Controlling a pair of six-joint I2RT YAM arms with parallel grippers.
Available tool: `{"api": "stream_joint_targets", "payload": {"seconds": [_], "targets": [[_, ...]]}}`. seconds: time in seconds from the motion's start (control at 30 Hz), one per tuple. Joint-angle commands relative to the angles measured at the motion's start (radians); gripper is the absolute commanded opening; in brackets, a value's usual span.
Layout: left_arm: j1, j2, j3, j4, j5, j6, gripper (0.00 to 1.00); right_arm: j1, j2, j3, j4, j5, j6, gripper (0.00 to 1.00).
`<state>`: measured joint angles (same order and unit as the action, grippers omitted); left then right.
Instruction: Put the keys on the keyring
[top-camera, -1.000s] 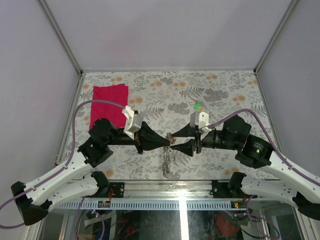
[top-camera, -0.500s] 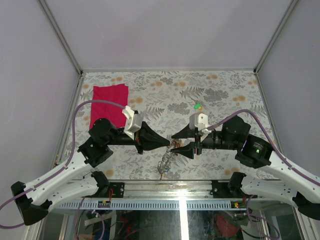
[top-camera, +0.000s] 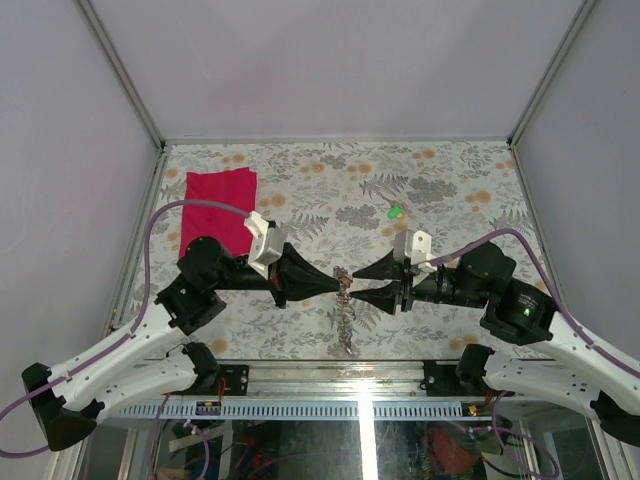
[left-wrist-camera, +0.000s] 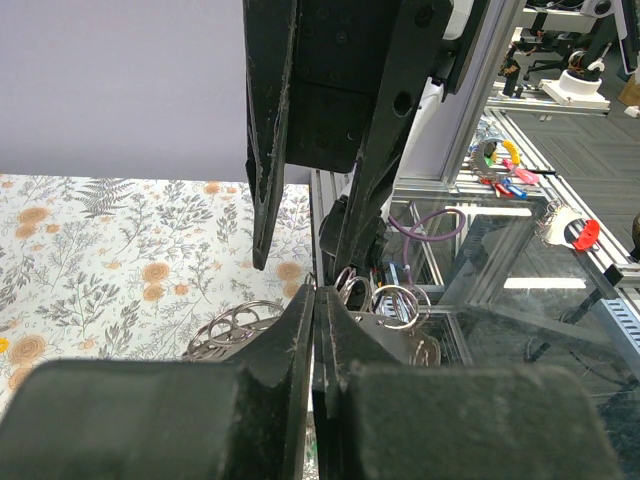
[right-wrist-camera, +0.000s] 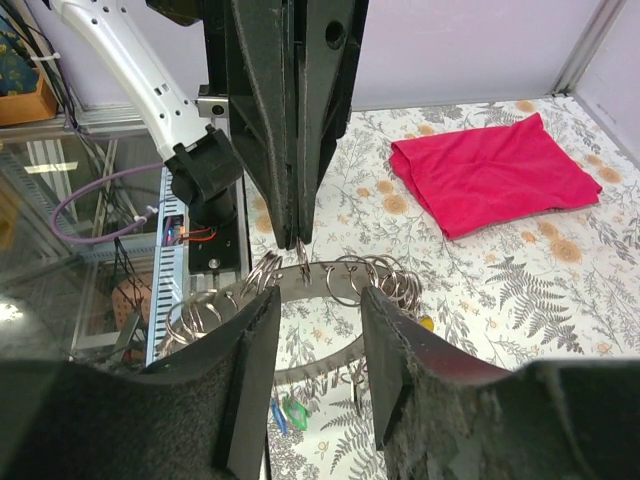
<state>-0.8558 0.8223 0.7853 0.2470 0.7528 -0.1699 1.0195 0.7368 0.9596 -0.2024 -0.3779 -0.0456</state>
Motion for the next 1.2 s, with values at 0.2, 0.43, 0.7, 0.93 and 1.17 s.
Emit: {"api": "stream_joint_targets", "payload": {"seconds": [0.2, 0.43, 0.7, 0.93, 1.17], "targets": [[0.001, -0.022, 0.038, 0.073, -0.007, -0.001, 0.0, 0.005, 0.024, 0.005, 0.096, 0.014, 0.004, 0.4], [0.001, -0.023, 0.035, 0.069, -0.011, 0.002, 0.0, 0.006, -0.012, 0.009, 0.058, 0.058, 0.011, 0.42], [0.0, -0.024, 0.035, 0.065, -0.023, 0.004, 0.0, 0.005, -0.071, 0.03, -0.008, 0.148, 0.032, 0.35], [0.001, -0.026, 0.038, 0.06, -0.025, 0.01, 0.0, 0.005, -0.029, 0.054, -0.052, 0.05, 0.048, 0.33], [0.001, -0.024, 0.042, 0.055, -0.024, 0.013, 0.0, 0.005, 0.015, 0.037, -0.028, 0.0, 0.065, 0.37]]}}
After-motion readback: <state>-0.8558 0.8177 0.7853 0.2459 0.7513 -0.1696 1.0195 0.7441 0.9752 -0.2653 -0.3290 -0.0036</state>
